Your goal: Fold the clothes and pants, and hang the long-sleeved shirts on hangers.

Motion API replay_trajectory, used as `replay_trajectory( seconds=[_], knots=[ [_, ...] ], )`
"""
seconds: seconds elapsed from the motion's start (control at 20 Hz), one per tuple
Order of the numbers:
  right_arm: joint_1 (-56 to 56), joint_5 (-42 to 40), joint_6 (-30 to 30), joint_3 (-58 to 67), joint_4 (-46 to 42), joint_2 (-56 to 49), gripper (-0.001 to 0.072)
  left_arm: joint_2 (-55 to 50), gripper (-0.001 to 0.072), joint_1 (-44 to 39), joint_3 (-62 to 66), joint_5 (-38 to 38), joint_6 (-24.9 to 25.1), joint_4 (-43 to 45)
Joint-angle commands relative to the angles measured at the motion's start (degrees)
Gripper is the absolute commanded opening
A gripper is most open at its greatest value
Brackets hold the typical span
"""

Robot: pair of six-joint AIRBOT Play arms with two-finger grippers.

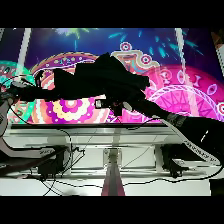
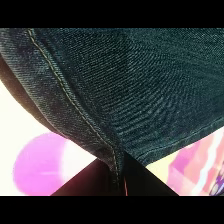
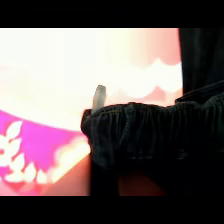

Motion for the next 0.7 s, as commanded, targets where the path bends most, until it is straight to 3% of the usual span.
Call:
replay_trajectory(
  seconds=[0.0, 0.1, 0.25, 0.5, 0.6, 0.65],
  knots=[
    [-0.5, -0.4, 0.1, 3.1, -5.4, -0.6, 0.0025, 0.0, 0.0030, 0.0, 0.1, -0.1, 0.0, -1.6],
    [-2.8, 0.3, 7.9, 6.7, -7.0, 0.1, 0.0024, 0.3, 0.0029, 0.2, 0.9, -0.1, -0.5, -1.7],
    [-11.6, 0.4, 27.0, 13.6, -9.2, 2.8, 0.0024, 2.1, 0.0028, 1.6, 6.4, -0.1, -5.9, -2.3],
    [-34.2, 2.6, 46.9, 24.9, -8.9, 9.7, 0.0025, 4.5, 0.0028, 6.2, 23.6, 1.6, -19.6, -2.3],
    [-43.8, 7.1, 53.5, 27.4, -8.3, 12.5, 0.0025, 4.6, 0.0028, 7.7, 29.6, 1.2, -21.3, -2.3],
    [-47.8, 9.6, 53.9, 27.5, -7.8, 13.7, 0.0025, 4.6, 0.0027, 8.1, 31.6, 0.9, -21.2, -2.2]
  ],
)
